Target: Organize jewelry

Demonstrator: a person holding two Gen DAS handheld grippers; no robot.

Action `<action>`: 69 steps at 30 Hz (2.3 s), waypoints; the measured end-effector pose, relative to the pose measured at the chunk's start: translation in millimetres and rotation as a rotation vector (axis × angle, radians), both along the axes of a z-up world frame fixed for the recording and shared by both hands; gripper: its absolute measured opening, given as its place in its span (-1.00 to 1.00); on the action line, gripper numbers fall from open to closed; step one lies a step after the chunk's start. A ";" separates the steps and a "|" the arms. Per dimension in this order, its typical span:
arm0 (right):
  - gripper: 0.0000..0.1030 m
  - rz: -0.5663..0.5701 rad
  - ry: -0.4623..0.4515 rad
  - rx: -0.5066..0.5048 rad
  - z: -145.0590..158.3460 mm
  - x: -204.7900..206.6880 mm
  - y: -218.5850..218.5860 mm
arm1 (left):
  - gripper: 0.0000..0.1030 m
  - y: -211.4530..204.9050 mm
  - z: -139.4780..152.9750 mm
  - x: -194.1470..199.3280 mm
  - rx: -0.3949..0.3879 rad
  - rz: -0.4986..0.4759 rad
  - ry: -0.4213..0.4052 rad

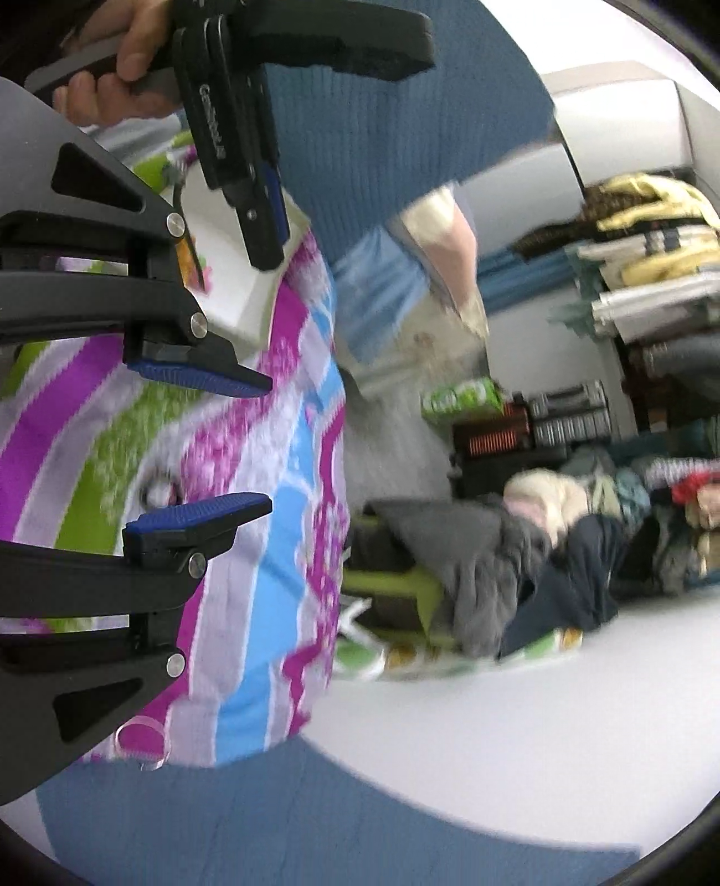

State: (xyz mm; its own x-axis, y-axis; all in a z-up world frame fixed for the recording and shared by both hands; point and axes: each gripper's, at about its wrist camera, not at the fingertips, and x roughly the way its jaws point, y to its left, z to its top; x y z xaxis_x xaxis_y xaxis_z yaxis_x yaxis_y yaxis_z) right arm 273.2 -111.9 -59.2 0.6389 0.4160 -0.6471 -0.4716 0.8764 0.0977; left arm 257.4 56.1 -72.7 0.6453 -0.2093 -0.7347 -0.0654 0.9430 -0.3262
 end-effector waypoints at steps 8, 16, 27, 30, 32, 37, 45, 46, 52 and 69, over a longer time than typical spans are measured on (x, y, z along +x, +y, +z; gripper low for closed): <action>-0.35 -0.180 0.058 -0.052 -36.0 23.2 -101.9 | -0.43 -58.7 -53.1 25.6 -0.035 -0.073 0.075; -0.36 -0.291 0.162 -0.079 -94.1 43.2 -166.8 | -0.43 -82.8 -119.8 55.2 -0.028 -0.058 0.169; -0.54 -0.388 0.262 -0.140 -167.8 82.2 -201.4 | -0.45 -81.2 -194.4 91.8 0.021 -0.013 0.276; -0.60 -0.415 0.264 -0.167 -182.9 92.9 -206.6 | -0.45 -82.7 -201.1 96.3 0.041 -0.019 0.265; -0.61 -0.424 0.277 -0.182 -191.6 97.9 -208.7 | -0.45 -85.6 -205.7 100.5 0.045 -0.027 0.270; -0.67 -0.427 0.283 -0.218 -204.1 105.4 -210.6 | -0.60 -93.0 -210.1 105.1 0.073 -0.055 0.256; -0.94 -0.379 0.272 -0.247 -203.5 106.2 -199.8 | -0.85 -104.6 -211.0 107.8 0.093 -0.092 0.267; -0.94 -0.376 0.279 -0.233 -202.7 105.7 -199.7 | -0.86 -104.7 -210.7 106.8 0.094 -0.092 0.270; -0.94 -0.368 0.269 -0.157 -184.4 89.7 -195.7 | -0.89 -98.7 -198.5 96.3 0.063 -0.073 0.264; -0.94 -0.337 0.248 -0.070 -145.7 36.4 -168.8 | -0.89 -80.3 -122.3 37.4 0.045 -0.060 0.163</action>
